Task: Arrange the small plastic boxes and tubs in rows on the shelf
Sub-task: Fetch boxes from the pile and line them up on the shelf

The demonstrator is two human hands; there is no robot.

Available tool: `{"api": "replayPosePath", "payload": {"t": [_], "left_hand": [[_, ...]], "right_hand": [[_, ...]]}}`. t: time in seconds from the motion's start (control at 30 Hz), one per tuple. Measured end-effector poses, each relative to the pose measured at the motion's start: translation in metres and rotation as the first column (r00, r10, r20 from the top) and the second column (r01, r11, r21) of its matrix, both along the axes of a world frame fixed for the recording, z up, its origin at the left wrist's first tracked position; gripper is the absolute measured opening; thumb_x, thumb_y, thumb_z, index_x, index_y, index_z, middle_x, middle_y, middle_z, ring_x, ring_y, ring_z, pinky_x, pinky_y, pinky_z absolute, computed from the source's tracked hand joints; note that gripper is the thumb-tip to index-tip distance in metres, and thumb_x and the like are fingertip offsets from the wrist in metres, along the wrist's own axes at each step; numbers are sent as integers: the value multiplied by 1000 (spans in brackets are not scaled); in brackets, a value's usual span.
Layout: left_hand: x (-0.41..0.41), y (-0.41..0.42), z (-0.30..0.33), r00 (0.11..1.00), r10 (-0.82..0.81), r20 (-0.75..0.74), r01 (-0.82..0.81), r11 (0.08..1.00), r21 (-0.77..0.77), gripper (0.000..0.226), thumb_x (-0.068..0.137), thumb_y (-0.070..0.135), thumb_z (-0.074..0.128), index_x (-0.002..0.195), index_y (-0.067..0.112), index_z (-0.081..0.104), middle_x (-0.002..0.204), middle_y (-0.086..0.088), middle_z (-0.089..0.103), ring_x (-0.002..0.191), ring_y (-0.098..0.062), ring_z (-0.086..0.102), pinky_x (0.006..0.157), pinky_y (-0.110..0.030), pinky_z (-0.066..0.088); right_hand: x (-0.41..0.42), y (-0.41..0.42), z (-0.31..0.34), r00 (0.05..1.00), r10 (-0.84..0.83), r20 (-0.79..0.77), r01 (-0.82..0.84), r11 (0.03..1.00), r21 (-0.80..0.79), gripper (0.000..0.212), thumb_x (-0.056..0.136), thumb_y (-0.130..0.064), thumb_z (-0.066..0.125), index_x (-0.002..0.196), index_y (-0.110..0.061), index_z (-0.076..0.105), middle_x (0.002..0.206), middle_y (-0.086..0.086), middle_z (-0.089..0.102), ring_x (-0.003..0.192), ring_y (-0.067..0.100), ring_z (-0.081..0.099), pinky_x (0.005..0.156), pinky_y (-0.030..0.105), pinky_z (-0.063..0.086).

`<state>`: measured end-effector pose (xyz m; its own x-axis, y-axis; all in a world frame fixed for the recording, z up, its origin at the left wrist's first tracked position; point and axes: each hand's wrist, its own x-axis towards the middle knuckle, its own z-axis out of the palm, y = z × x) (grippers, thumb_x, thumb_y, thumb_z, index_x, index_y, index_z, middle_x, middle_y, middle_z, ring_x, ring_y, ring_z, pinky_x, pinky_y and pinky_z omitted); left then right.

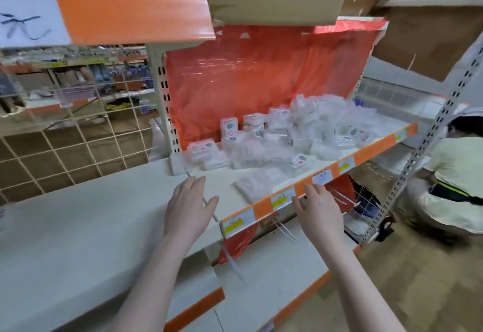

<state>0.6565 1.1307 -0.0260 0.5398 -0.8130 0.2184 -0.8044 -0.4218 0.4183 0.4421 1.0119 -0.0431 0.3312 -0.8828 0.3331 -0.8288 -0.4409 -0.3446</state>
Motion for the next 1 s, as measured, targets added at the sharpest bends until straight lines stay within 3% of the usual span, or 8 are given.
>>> {"api": "replayPosePath", "payload": {"t": [0.3,0.47,0.57,0.8,1.0], "left_hand": [[11,-89,-4,998,-54,29,54,998,18,57,94,39,50,144,15,34,148,-2,34,137,-19,27,108,-29,23],[13,-107,-10,1000,-1,29,0,999,39,57,94,39,50,144,16,33,150,-1,32,138,-17,25,109,-29,22],[11,-115,-13,998,67,20,-68,997,46,57,94,38,50,144,16,34,150,-1,32,138,-18,24,109,-29,21],[-13,-142,-16,963,271,-8,-270,962,41,58,94,37,51,145,17,33,153,-3,28,140,-18,21,110,-26,17],[-36,-157,-21,914,406,-14,-405,913,47,60,93,37,53,145,15,33,152,-4,29,140,-18,22,112,-26,16]], "right_hand": [[15,-91,3,999,-3,46,2,1000,10,44,93,-26,53,132,-6,50,122,14,56,112,32,50,85,39,40],[27,-128,1,991,77,110,-77,997,4,38,89,-22,59,122,-4,56,114,15,58,106,34,53,82,40,42],[36,-151,-2,982,151,111,-152,988,8,31,85,-20,61,110,0,60,104,17,59,97,37,54,77,41,43],[49,-203,-6,873,487,43,-485,874,-38,45,75,-19,77,111,3,63,99,20,65,89,38,63,70,41,51],[54,-231,-7,774,633,-11,-632,774,36,55,82,-37,67,126,-7,55,116,9,60,107,30,55,82,34,42]]}}
